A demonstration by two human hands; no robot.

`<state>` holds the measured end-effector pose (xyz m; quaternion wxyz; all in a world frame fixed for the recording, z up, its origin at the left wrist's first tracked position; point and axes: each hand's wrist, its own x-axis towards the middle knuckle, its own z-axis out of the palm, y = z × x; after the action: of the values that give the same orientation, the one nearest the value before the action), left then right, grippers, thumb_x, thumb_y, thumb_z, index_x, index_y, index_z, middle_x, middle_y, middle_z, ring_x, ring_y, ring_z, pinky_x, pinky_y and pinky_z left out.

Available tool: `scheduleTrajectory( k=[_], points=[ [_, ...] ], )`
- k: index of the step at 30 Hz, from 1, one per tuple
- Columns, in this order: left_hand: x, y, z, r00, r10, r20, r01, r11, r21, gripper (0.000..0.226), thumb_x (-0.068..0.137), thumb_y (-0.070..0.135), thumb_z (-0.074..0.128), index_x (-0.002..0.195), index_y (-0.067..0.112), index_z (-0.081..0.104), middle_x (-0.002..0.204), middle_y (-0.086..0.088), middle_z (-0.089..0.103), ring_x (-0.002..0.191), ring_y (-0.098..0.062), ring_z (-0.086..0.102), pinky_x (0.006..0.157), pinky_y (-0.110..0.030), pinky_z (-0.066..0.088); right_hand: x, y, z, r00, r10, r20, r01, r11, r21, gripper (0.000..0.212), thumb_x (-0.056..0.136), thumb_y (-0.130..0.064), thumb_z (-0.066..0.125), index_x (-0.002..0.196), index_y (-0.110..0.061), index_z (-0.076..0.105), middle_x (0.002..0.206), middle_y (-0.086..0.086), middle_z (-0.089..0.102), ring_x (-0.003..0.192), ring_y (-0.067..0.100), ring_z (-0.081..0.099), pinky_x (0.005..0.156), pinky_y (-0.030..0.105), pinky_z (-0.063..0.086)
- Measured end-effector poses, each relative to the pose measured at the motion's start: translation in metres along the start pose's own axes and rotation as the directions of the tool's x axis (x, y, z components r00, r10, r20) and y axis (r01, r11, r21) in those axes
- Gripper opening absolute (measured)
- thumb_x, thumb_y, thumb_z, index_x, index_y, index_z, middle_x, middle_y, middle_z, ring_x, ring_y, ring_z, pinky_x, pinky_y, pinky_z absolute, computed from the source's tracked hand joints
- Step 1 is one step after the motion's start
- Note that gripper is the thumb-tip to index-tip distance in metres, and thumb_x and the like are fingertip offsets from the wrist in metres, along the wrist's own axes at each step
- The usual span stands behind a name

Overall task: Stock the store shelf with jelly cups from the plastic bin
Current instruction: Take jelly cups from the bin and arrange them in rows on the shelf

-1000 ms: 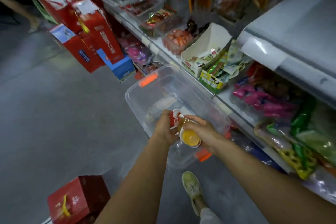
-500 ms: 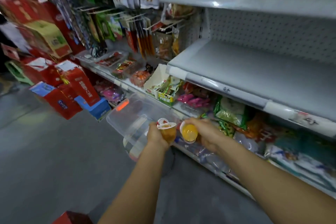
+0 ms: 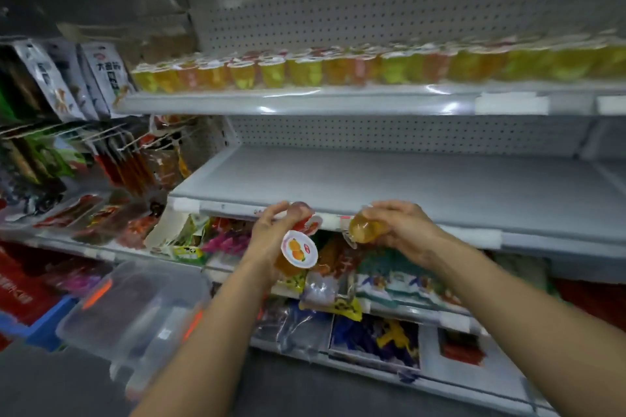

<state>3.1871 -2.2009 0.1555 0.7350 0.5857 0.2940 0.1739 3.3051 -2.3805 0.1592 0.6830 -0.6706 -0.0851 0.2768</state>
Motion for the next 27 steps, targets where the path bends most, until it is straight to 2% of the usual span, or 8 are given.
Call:
scheduleTrajectory(
  k=[3, 8, 10, 15, 20, 24, 27],
  points=[
    [-0.021, 0.002, 0.071, 0.992, 0.06, 0.109, -0.066, 0.996, 0.055, 0.046, 0.082, 0.021, 0.075, 0.124, 0.02, 0.056, 0.113, -0.015, 0.067, 0.092, -0.028, 0.07, 0.077, -0.035, 0.056, -0.031, -0.024, -0.074, 0.99, -0.118, -0.081, 0.111, 0.99, -0.09, 0.029, 0.078, -0.017, 0.079, 0.102, -0.009, 0.065, 0.107, 0.013, 0.067, 0.098, 0.027, 0.067, 0.084, 0.039, 0.058],
    [-0.075, 0.009, 0.192, 0.952, 0.144, 0.269, -0.164, 0.985, 0.053, 0.037, 0.086, 0.022, 0.071, 0.121, 0.025, 0.06, 0.108, -0.01, 0.07, 0.086, -0.021, 0.071, 0.065, -0.025, 0.055, -0.086, -0.057, -0.187, 0.95, -0.275, -0.149, 0.25, 0.954, -0.164, 0.027, 0.078, -0.017, 0.079, 0.099, -0.005, 0.068, 0.098, 0.012, 0.07, 0.09, 0.022, 0.069, 0.074, 0.03, 0.06],
    [-0.091, 0.011, 0.235, 0.934, 0.163, 0.319, -0.185, 0.982, 0.041, 0.039, 0.085, 0.024, 0.072, 0.121, 0.026, 0.06, 0.111, -0.01, 0.07, 0.091, -0.023, 0.071, 0.068, -0.027, 0.054, -0.106, -0.068, -0.229, 0.934, -0.324, -0.151, 0.295, 0.937, -0.185, 0.022, 0.077, -0.019, 0.08, 0.093, -0.008, 0.069, 0.095, 0.011, 0.071, 0.088, 0.022, 0.07, 0.072, 0.032, 0.06],
    [-0.131, 0.027, 0.335, 0.882, 0.22, 0.416, -0.255, 0.966, 0.031, 0.041, 0.086, 0.023, 0.07, 0.125, 0.022, 0.059, 0.115, -0.009, 0.067, 0.09, -0.023, 0.069, 0.059, -0.023, 0.053, -0.147, -0.1, -0.318, 0.892, -0.401, -0.207, 0.355, 0.907, -0.228, 0.022, 0.078, -0.02, 0.08, 0.09, -0.004, 0.069, 0.088, 0.012, 0.07, 0.074, 0.02, 0.068, 0.063, 0.037, 0.061],
    [-0.153, 0.054, 0.408, 0.831, 0.242, 0.501, -0.314, 0.947, 0.064, 0.037, 0.085, 0.029, 0.072, 0.121, 0.029, 0.061, 0.112, -0.008, 0.068, 0.092, -0.025, 0.068, 0.066, -0.028, 0.052, -0.168, -0.133, -0.387, 0.851, -0.46, -0.252, 0.399, 0.88, -0.258, 0.025, 0.078, -0.019, 0.079, 0.094, -0.002, 0.069, 0.093, 0.013, 0.071, 0.076, 0.022, 0.069, 0.067, 0.04, 0.061],
    [-0.152, 0.081, 0.447, 0.783, 0.301, 0.545, -0.397, 0.915, 0.066, 0.054, 0.071, 0.03, 0.079, 0.122, 0.022, 0.06, 0.112, -0.01, 0.07, 0.087, -0.021, 0.068, 0.064, -0.025, 0.051, -0.164, -0.159, -0.432, 0.8, -0.509, -0.317, 0.442, 0.858, -0.262, 0.031, 0.076, -0.016, 0.08, 0.099, 0.0, 0.068, 0.099, 0.017, 0.07, 0.075, 0.022, 0.07, 0.06, 0.034, 0.059],
    [-0.138, 0.102, 0.469, 0.755, 0.326, 0.569, -0.438, 0.896, 0.068, 0.045, 0.081, 0.025, 0.076, 0.123, 0.02, 0.059, 0.112, -0.009, 0.07, 0.084, -0.019, 0.07, 0.066, -0.025, 0.055, -0.152, -0.182, -0.463, 0.783, -0.519, -0.343, 0.445, 0.853, -0.274, 0.034, 0.075, -0.01, 0.08, 0.104, 0.0, 0.066, 0.1, 0.015, 0.07, 0.078, 0.021, 0.071, 0.065, 0.034, 0.06]
  ],
)
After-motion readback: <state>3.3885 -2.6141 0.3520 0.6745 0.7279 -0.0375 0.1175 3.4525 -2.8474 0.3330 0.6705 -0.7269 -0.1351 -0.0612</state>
